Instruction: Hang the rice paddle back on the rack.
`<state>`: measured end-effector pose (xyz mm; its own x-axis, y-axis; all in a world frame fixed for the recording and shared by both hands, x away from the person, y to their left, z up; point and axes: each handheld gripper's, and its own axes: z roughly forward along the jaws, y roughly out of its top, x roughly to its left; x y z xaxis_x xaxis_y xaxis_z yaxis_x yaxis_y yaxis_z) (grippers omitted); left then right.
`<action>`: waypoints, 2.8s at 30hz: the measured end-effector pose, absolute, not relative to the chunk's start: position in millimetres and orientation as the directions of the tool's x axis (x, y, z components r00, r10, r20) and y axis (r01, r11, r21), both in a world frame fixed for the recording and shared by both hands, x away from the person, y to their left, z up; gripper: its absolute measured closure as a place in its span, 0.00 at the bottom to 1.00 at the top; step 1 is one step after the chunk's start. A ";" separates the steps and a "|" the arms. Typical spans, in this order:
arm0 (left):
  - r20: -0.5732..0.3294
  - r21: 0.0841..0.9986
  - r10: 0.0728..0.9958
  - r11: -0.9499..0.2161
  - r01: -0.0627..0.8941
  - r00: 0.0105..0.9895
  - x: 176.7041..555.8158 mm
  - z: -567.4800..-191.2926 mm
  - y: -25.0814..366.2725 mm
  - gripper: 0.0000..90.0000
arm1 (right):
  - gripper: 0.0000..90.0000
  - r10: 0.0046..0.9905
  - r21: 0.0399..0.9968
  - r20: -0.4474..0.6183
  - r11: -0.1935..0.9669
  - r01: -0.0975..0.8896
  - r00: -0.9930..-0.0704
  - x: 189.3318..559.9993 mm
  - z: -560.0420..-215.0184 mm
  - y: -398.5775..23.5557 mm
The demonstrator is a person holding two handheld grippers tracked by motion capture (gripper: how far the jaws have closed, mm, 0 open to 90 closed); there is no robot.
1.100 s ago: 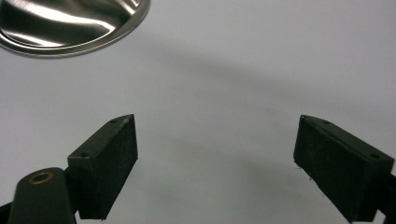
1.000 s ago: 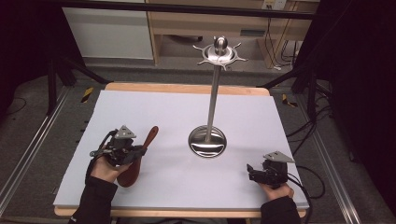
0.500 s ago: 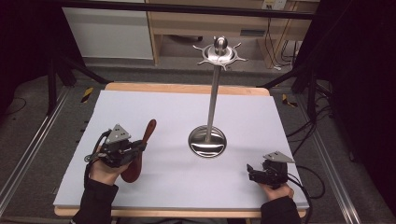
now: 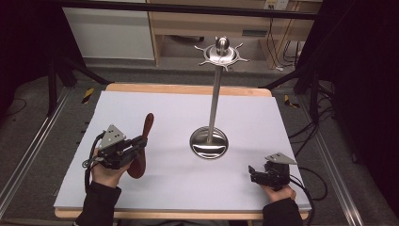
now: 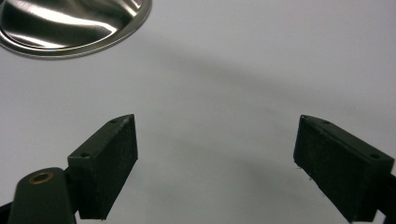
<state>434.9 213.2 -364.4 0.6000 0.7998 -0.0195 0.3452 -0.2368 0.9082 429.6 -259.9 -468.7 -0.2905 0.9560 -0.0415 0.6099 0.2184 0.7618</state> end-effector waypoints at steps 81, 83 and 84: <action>-0.007 0.974 0.707 -0.154 0.165 0.708 464.3 -257.8 148.3 0.87 | 0.15 0.957 0.768 -0.046 0.217 0.602 -0.286 429.9 -468.4 -260.3; -0.005 0.975 0.705 -0.155 0.161 0.709 464.7 -256.3 146.4 0.87 | 0.15 0.957 0.768 -0.049 0.220 0.602 -0.286 430.1 -468.5 -260.5; -0.006 0.975 0.703 -0.154 0.161 0.711 464.8 -255.6 145.7 0.87 | 0.15 0.957 0.768 -0.049 0.220 0.601 -0.286 430.0 -468.4 -260.6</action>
<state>464.8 145.7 -255.6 0.7110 0.7032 -0.0062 0.1607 -0.1540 0.9749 430.0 -260.6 -468.4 -0.2863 0.9569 -0.0494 0.6012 0.2196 0.7683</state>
